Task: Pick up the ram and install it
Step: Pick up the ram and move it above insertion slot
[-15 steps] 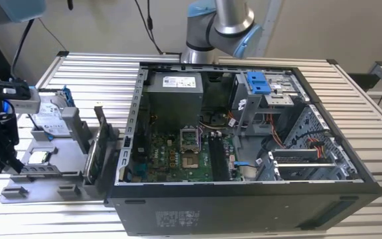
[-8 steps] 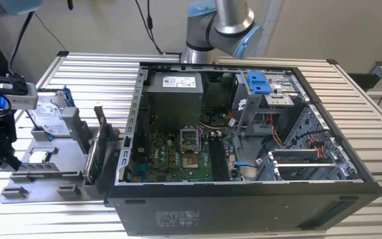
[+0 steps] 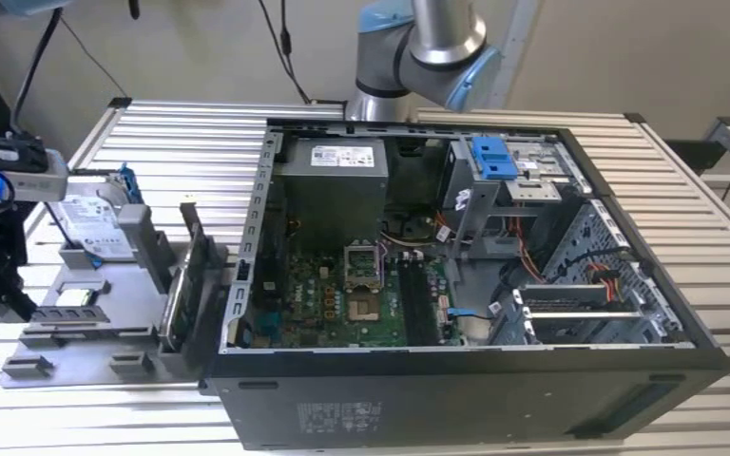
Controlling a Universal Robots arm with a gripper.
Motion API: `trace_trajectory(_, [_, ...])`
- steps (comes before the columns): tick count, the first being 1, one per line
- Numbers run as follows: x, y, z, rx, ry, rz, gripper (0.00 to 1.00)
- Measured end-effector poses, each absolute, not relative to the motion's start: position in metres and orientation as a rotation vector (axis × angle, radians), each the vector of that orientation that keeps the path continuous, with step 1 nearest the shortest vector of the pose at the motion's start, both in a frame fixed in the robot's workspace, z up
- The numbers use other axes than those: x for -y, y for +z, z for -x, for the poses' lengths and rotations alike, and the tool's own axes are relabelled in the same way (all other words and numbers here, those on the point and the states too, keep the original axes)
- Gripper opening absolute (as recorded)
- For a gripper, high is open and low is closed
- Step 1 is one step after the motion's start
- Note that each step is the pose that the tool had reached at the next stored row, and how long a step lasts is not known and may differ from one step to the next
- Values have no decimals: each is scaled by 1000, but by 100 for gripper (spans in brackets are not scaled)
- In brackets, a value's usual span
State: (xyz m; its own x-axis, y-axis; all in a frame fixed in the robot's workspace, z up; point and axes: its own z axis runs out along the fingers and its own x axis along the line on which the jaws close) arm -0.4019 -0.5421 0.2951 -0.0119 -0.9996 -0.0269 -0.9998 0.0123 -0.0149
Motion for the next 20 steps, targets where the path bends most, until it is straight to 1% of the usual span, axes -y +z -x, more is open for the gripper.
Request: trace_trajectory(20, [542, 323, 402, -2214, 13, 2187, 14])
